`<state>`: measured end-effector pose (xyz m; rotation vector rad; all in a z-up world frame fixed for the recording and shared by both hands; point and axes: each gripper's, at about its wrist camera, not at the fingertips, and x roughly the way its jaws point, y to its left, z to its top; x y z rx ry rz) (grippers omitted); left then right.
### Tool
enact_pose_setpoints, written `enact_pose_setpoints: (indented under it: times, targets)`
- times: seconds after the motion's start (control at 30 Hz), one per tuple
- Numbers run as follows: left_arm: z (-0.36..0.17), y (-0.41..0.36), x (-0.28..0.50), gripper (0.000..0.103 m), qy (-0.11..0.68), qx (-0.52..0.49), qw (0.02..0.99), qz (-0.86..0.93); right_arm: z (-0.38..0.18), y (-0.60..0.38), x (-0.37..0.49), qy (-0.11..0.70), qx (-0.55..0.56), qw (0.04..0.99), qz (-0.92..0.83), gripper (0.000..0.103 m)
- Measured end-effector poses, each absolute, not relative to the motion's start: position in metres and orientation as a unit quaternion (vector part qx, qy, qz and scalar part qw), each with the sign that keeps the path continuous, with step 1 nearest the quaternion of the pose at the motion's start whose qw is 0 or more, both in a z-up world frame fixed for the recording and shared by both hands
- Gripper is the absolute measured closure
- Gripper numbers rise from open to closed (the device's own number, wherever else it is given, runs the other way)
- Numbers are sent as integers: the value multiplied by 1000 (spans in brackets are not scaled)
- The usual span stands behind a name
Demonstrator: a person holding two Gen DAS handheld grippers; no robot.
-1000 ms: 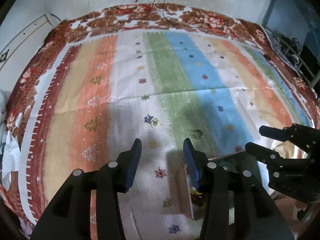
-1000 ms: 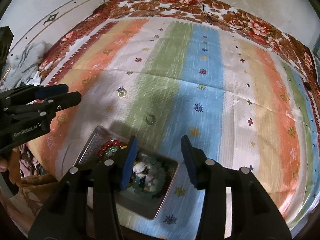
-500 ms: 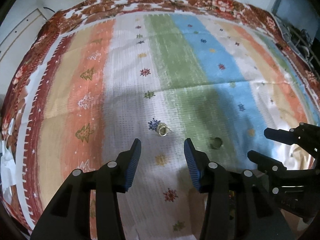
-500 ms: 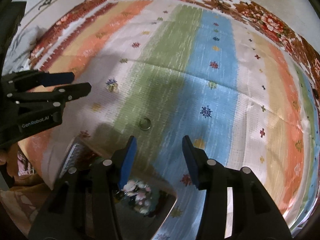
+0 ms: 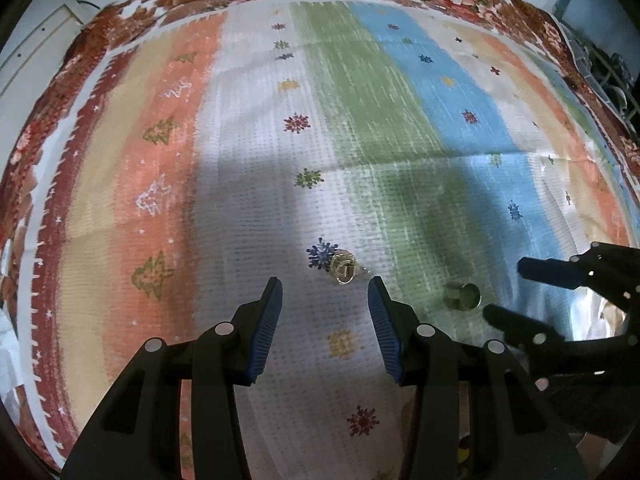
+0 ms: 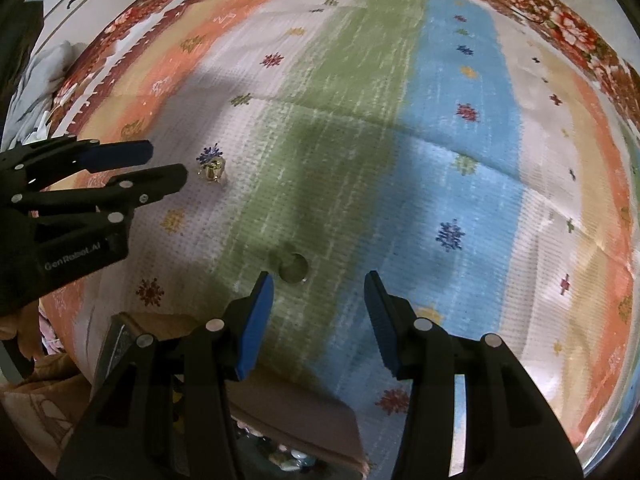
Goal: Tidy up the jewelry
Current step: 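Move the left tool toward the gold ring while the right tool approaches the small silver ring, then grasp the gold ring with the left tool while the right tool grasps the silver ring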
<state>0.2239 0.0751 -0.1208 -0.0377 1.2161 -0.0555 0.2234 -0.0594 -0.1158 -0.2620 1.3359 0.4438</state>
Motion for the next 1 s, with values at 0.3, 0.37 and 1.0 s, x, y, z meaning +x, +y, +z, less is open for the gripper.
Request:
enact_pose_setpoints:
  times: [0.3,0.37,1.0]
  targets:
    - [-131,70,234,58,580,-11,814,-32,-129,-50,227,626,-123,743,202,56]
    - [-132,70,236,58,582,-15,813,-34,-132,-50,228,630,-121,740,199,59]
    - [-144,69,248,91,590,-21,806,-45,-142,-35,237,634,-126,738,197,81]
